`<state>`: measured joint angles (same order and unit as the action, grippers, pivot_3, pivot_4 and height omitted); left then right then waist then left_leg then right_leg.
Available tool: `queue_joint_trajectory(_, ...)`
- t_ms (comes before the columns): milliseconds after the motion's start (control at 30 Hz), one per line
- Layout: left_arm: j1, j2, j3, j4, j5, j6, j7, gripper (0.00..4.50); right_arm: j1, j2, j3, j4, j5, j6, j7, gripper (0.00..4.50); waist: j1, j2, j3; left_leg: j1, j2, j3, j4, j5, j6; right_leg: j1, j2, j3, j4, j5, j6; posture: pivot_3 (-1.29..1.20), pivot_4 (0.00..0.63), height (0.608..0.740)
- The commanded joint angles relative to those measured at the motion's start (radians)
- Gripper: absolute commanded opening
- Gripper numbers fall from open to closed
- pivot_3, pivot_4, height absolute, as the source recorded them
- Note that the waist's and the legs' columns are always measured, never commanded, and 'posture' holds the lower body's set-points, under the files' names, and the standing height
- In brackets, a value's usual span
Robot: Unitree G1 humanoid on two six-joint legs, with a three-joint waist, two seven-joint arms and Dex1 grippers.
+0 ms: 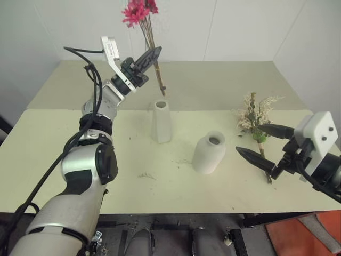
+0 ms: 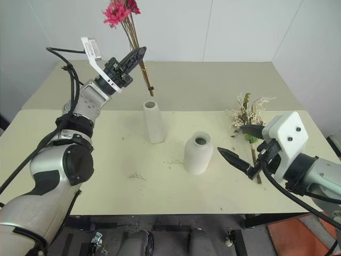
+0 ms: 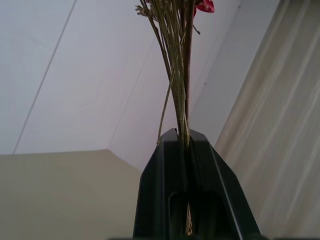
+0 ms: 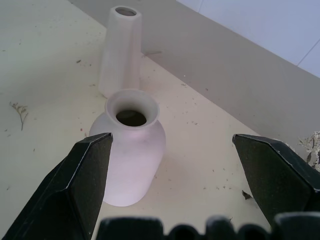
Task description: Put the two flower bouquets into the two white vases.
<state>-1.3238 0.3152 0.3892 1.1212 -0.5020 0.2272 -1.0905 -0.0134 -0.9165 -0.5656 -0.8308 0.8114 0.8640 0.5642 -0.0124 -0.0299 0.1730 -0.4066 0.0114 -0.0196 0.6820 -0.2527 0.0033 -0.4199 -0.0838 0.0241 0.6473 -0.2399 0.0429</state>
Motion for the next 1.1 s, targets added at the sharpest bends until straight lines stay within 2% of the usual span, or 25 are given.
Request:
queue_joint_trajectory(33, -0.002, 0.009, -0.006, -0.049, -0.003, 0.008, -0.032, 0.05, 0.0, -0.008, -0.038, -0.015, 0.013, -0.018, -0.003, 4.5, 0.0, 0.0, 0.0, 0.0, 0.0, 0.0, 0.0, 0.0, 0.0, 0.0, 0.0, 0.0, 0.0, 0.0, 0.0, 0.0, 0.15, 0.74)
queue_joint_trajectory(333, 0.053, 0.014, -0.041, -0.083, 0.019, 0.007, -0.066, 0.05, -0.017, -0.01, -0.013, 0.006, 0.006, -0.027, 0.002, 4.5, 0.0, 0.0, 0.0, 0.0, 0.0, 0.0, 0.0, 0.0, 0.0, 0.0, 0.0, 0.0, 0.0, 0.0, 0.0, 0.0, 0.15, 0.74)
queue_joint_trajectory(700, 0.131, -0.041, -0.11, -0.147, 0.065, -0.131, -0.128, 0.05, -0.027, -0.012, -0.019, 0.017, 0.009, -0.032, 0.013, 4.5, 0.002, 0.0, 0.0, 0.0, 0.0, 0.0, 0.0, 0.0, 0.0, 0.0, 0.0, 0.0, 0.0, 0.0, 0.0, 0.0, 0.15, 0.74)
queue_joint_trajectory(1033, 0.182, -0.032, -0.143, -0.173, 0.087, -0.199, -0.171, 0.05, -0.02, -0.009, -0.024, 0.018, 0.0, -0.041, 0.023, 4.5, 0.001, 0.0, 0.0, 0.0, 0.0, 0.0, 0.001, 0.0, 0.0, 0.0, 0.0, 0.0, 0.0, 0.0, 0.0, 0.0, 0.15, 0.74)
queue_joint_trajectory(1100, 0.189, -0.028, -0.151, -0.173, 0.096, -0.216, -0.176, 0.56, -0.022, -0.01, -0.021, 0.021, -0.003, -0.044, 0.026, 4.5, 0.001, 0.0, 0.0, 0.0, 0.0, 0.0, 0.001, 0.0, 0.0, 0.0, 0.0, 0.0, 0.0, 0.0, 0.0, 0.0, 0.15, 0.74)
